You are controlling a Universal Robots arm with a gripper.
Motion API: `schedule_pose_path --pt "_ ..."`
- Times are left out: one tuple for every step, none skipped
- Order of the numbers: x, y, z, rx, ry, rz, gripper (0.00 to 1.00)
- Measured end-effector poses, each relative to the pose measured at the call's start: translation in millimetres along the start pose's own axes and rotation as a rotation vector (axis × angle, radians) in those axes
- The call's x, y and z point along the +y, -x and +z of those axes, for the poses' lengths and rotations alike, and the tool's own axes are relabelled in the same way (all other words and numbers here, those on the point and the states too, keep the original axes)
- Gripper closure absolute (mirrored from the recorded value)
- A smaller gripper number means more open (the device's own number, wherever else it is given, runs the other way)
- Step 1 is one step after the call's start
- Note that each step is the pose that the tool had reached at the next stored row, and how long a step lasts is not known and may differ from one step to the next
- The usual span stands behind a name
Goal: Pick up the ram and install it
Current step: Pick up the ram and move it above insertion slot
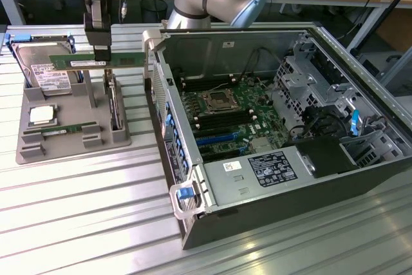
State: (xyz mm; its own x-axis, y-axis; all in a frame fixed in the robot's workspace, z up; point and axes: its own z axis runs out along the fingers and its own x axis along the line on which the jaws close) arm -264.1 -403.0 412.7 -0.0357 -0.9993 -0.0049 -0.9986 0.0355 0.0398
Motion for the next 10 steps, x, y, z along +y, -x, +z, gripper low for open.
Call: schedule_pose_path --pt "-0.8 0.0 0.0 0.0000 0.0000 0.000 0.87" --pt "-1.5 0.0 0.0 -0.0001 -0.0001 0.000 0.87" --pt "-2.9 0.1 0.0 0.0000 0.0000 0.000 0.87" --pt "-4.0 0.1 -0.1 0.0001 0.0000 0.000 0.87" --pt "-5.5 0.2 -0.1 0.0000 -0.0001 0.000 0.87" --pt "-7.6 0.3 -0.1 0.0002 0.0000 0.000 0.87" --pt "-11.3 0.4 -0.1 0.0002 -0.0001 0.000 0.87" --pt "-13.8 0.5 -0.2 0.0003 0.0000 0.000 0.87" --pt "-16.8 0.6 -0.2 0.0002 -0.0001 0.000 0.87" --pt "-18.7 0.6 -0.3 0.0003 0.0000 0.000 0.87"
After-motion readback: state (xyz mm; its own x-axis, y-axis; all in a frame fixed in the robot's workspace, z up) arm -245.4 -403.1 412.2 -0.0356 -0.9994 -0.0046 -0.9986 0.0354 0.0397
